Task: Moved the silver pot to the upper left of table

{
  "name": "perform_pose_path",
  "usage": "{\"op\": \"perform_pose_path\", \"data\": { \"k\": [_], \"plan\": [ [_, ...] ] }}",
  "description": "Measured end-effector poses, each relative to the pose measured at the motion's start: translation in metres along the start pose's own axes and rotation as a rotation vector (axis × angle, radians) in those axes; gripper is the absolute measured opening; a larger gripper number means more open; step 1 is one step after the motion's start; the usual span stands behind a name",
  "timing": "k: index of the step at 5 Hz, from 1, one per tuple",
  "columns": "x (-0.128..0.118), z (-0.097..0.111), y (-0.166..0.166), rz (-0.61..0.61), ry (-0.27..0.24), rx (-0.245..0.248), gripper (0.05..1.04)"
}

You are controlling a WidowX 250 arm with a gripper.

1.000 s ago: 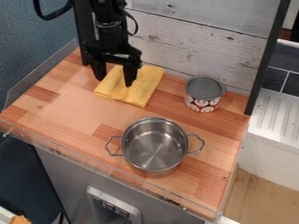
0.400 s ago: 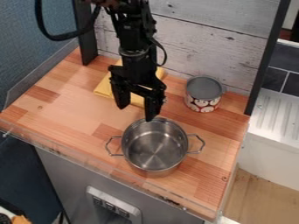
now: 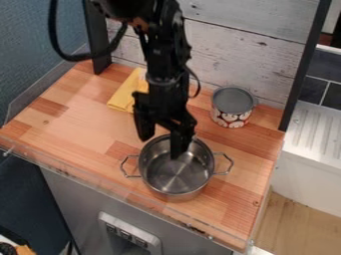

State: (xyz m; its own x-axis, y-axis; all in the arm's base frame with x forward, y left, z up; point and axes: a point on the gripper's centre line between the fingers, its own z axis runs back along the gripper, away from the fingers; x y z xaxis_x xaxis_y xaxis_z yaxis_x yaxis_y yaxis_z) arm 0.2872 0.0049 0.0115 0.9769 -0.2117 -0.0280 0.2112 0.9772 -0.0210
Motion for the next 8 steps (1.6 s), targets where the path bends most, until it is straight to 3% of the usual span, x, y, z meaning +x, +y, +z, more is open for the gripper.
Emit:
{"op": "perform_pose_path", "data": {
  "k": [2,3,4,5,6,7,8],
  "plan": [
    [0.000,-0.009,0.001,-0.014,0.009,0.012,0.371],
    [-0.002,-0.006,-0.003,-0.016,0.006,0.018,0.159],
    [-0.001,0.001,-0.002,-0.022,-0.012,0.022,0.080],
    [-0.002,0.008,0.022,0.062,-0.026,0.013,0.071],
    [-0.003,0.022,0.066,0.223,-0.065,0.003,0.070],
    [-0.005,0.040,0.112,0.380,-0.111,0.033,0.068],
    [-0.022,0.043,0.158,0.543,-0.097,0.024,0.068]
  ]
}}
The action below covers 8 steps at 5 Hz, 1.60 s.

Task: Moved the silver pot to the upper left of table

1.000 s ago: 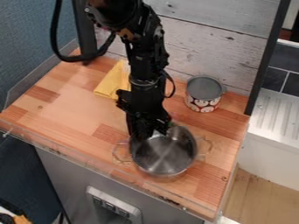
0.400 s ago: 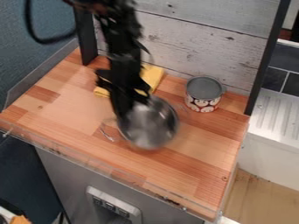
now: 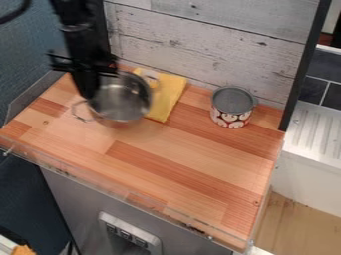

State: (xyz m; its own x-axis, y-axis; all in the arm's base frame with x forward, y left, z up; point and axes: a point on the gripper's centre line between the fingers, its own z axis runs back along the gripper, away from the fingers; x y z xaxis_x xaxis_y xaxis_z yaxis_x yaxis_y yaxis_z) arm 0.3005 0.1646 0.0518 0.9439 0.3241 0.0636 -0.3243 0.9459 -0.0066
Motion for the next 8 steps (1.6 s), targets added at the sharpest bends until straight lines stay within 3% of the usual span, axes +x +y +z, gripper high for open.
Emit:
{"op": "perform_pose_path", "data": {
  "k": [2,4,5,6,7,8],
  "plan": [
    [0.012,-0.016,0.059,0.206,0.070,0.071,0.068],
    [0.011,-0.031,0.079,0.247,0.121,0.109,0.095],
    [0.008,-0.034,0.083,0.261,0.131,0.115,0.253],
    [0.003,-0.038,0.085,0.249,0.130,0.102,0.549],
    [0.006,-0.017,0.082,0.194,0.062,0.075,0.834],
    [0.007,-0.001,0.075,0.087,0.003,0.032,1.014]
  ]
}}
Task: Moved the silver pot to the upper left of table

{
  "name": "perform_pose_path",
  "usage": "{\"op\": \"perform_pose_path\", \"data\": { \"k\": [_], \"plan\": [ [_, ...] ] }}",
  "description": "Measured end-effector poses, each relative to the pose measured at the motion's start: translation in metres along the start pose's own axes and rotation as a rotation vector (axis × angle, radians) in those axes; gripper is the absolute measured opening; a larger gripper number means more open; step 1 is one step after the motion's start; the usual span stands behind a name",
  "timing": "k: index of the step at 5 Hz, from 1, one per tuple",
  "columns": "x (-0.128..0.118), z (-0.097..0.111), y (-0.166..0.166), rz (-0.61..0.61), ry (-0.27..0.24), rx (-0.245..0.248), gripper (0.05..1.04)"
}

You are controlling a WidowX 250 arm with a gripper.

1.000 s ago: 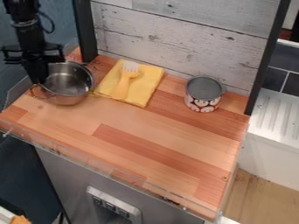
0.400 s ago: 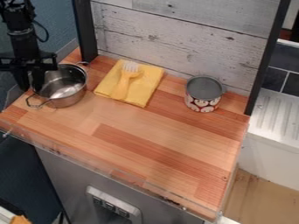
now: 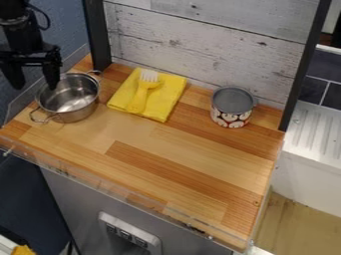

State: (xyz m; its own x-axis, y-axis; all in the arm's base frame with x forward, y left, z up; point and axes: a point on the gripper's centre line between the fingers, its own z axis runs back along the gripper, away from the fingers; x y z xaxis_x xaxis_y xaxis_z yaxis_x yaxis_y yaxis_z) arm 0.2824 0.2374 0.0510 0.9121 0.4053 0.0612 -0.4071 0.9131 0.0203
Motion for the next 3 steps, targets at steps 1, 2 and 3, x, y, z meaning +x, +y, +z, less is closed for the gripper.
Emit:
{"op": "perform_pose_path", "data": {
  "k": [1,2,3],
  "plan": [
    [0.002,0.012,-0.009,-0.167,-0.046,-0.044,1.010],
    [0.002,0.011,-0.020,-0.321,-0.030,-0.054,1.004],
    [0.003,0.010,-0.031,-0.371,-0.022,-0.043,1.001]
  ]
}}
